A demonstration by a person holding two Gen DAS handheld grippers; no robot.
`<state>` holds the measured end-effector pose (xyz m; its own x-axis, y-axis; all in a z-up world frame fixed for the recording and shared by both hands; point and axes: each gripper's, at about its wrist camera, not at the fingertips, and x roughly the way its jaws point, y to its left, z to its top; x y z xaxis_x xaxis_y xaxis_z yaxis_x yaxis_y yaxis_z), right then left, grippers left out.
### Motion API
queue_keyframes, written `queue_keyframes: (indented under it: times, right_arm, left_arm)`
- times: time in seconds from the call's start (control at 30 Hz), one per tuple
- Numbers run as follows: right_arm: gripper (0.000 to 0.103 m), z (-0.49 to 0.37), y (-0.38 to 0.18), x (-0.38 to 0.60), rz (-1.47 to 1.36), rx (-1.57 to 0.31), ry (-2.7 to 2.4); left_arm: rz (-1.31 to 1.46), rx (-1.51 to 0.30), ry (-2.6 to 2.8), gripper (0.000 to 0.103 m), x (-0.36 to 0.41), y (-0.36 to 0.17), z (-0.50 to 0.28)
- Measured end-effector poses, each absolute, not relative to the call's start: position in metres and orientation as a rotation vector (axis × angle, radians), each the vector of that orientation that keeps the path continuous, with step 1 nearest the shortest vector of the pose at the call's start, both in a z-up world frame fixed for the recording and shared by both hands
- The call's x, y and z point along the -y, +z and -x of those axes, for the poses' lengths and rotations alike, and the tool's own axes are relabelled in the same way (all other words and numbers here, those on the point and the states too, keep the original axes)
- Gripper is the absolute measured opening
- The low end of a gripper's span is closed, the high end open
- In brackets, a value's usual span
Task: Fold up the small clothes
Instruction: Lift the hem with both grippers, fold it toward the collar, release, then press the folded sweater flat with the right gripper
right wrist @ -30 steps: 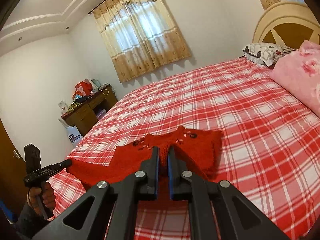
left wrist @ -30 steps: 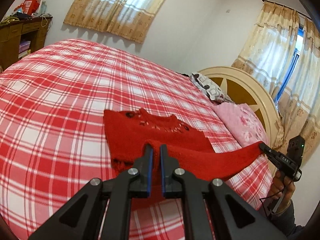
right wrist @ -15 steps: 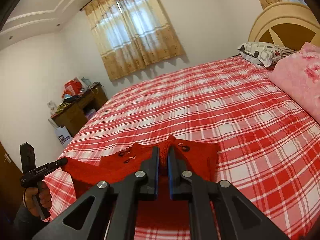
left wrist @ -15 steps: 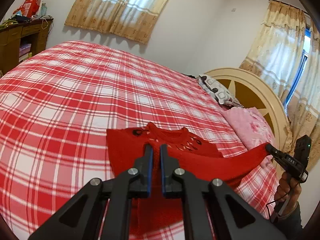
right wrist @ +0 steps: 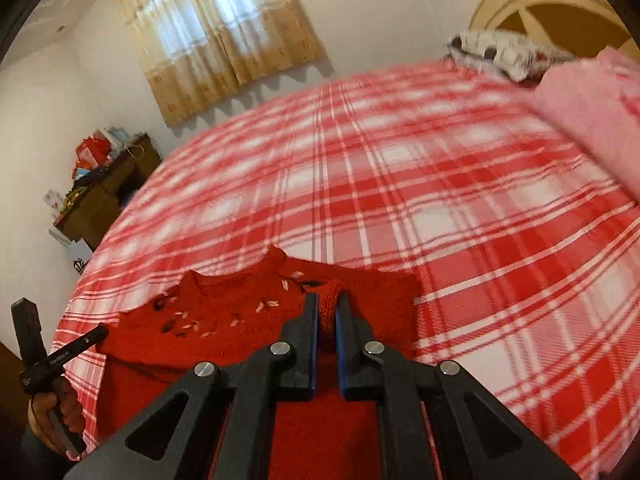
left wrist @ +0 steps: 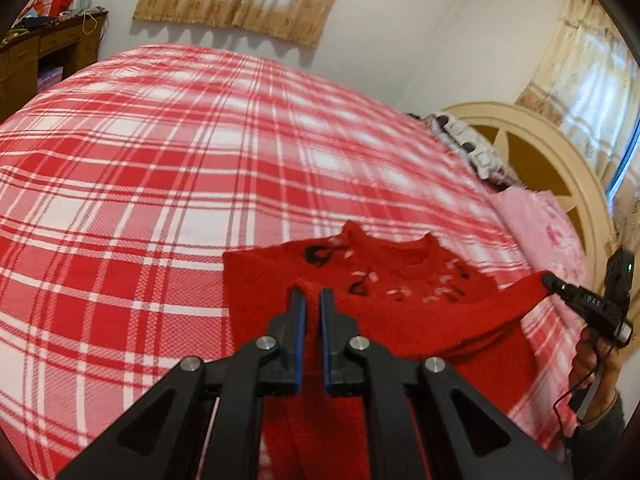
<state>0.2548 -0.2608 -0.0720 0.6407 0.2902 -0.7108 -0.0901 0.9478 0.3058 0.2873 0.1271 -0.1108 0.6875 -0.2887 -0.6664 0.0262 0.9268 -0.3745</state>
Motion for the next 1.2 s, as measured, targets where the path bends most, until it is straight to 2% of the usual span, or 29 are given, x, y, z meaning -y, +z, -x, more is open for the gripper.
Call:
queue_keyframes:
  times: [0.07,0.1,0.13,0.17,0.2,0.23,0.27,0.33,0.43,0.57,0.7,0.83,1.0,1.2]
  right_arm:
    - [0.009,-0.269,-0.084,0.261,-0.249,-0.869,0.191]
    - [0.016,-0.274,-0.088,0.261,-0.238,-0.866,0.171]
    - [0.03,-0.274,-0.089,0.261,-0.238,-0.861,0.164]
    - [0.04,-0.272,-0.089,0.262,-0.248,-0.855,0.166]
    - [0.057,-0.268,-0.089,0.262,-0.265,-0.851,0.182]
    - [0.06,-0.264,-0.089,0.259,-0.265,-0.853,0.192]
    - [0.06,-0.259,-0.09,0.254,-0.243,-0.864,0.199]
    - [0.06,-0.25,-0.094,0.237,-0.173,-0.897,0.22]
    - [0.06,-0.242,-0.102,0.217,-0.119,-0.931,0.266]
    - [0.06,-0.256,-0.123,0.184,-0.003,-1.052,0.293]
    - [0.06,-0.28,-0.117,0.152,0.156,-0.973,0.231]
    - [0.06,-0.274,-0.092,0.158,0.039,-0.887,0.296]
    - [0.06,-0.241,-0.098,0.165,0.103,-0.863,0.296]
    - [0.06,-0.176,-0.095,0.223,0.013,-0.871,0.289]
  left_arm:
    - [0.349,-0.809,-0.155,0.011,-0.129,-0.119,-0.294]
    - [0.351,-0.813,-0.137,0.013,-0.132,-0.123,-0.295]
    - [0.349,-0.812,-0.115,0.018,-0.134,-0.124,-0.295]
    - [0.347,-0.815,-0.09,0.034,-0.137,-0.125,-0.294]
    - [0.35,-0.818,-0.082,0.04,-0.138,-0.126,-0.294]
    - [0.358,-0.808,-0.078,0.054,-0.143,-0.125,-0.288]
    - [0.347,-0.798,-0.063,0.062,-0.145,-0.124,-0.282]
    - [0.3,-0.781,-0.054,0.065,-0.144,-0.122,-0.271]
    - [0.215,-0.778,-0.037,0.075,-0.137,-0.122,-0.261]
    - [0.147,-0.785,-0.035,0.08,-0.122,-0.127,-0.264]
    - [0.061,-0.808,0.055,0.081,-0.114,-0.134,-0.285]
    - [0.111,-0.786,0.153,0.08,-0.135,-0.127,-0.298]
    - [0.145,-0.764,0.153,0.084,-0.148,-0.12,-0.277]
    - [0.246,-0.78,0.029,0.084,-0.142,-0.12,-0.223]
